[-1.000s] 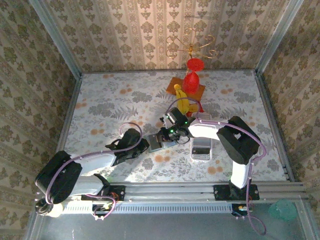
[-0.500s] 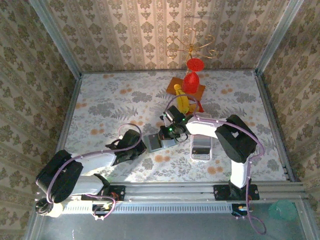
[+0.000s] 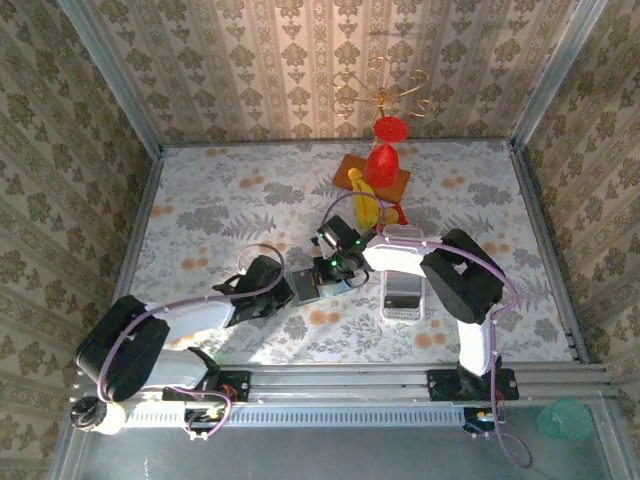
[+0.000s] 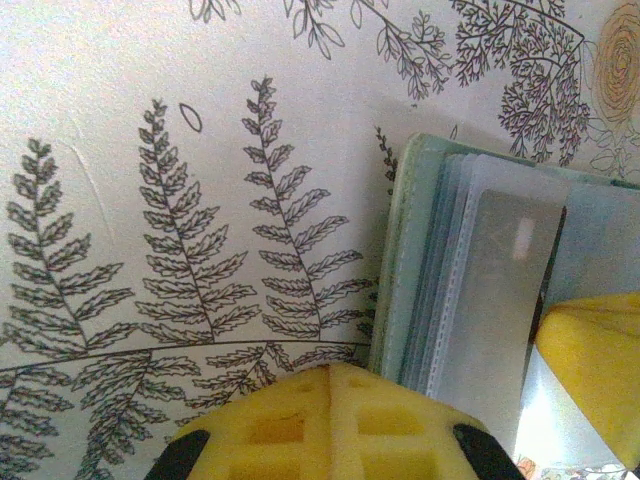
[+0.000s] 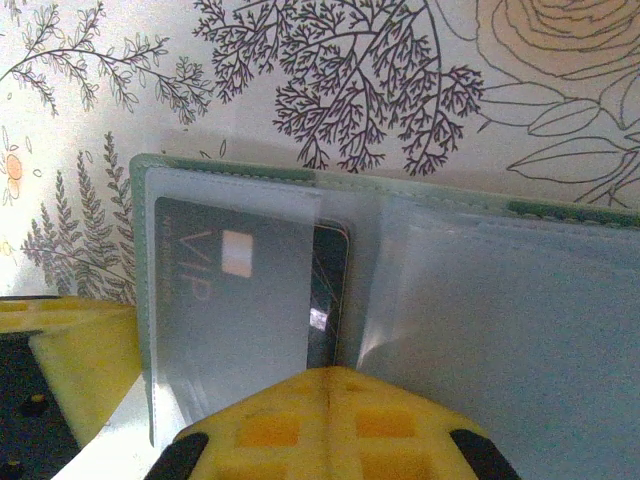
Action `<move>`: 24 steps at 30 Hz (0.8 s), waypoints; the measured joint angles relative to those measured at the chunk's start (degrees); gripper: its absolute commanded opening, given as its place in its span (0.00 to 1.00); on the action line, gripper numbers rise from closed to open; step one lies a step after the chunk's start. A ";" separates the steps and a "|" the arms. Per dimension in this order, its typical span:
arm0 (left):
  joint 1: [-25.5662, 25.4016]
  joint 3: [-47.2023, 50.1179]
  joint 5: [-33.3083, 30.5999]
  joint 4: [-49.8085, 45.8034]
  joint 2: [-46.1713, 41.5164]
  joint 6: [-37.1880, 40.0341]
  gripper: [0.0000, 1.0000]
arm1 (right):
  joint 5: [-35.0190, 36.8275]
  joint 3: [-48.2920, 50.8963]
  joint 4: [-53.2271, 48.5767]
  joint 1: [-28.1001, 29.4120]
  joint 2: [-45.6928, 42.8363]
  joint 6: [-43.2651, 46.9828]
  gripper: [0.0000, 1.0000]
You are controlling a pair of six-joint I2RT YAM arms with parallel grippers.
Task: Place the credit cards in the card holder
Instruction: Insert the credit card into the card slot.
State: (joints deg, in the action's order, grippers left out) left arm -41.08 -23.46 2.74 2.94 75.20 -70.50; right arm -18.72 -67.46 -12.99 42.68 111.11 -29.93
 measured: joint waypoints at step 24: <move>1.16 -0.42 1.36 -1.86 -1.05 3.21 0.13 | 1.86 6.80 0.15 -2.82 -12.96 1.73 0.23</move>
State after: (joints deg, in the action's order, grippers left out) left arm -39.92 -23.88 4.10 1.08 74.15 -67.29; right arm -16.86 -60.66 -12.84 39.86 98.15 -28.21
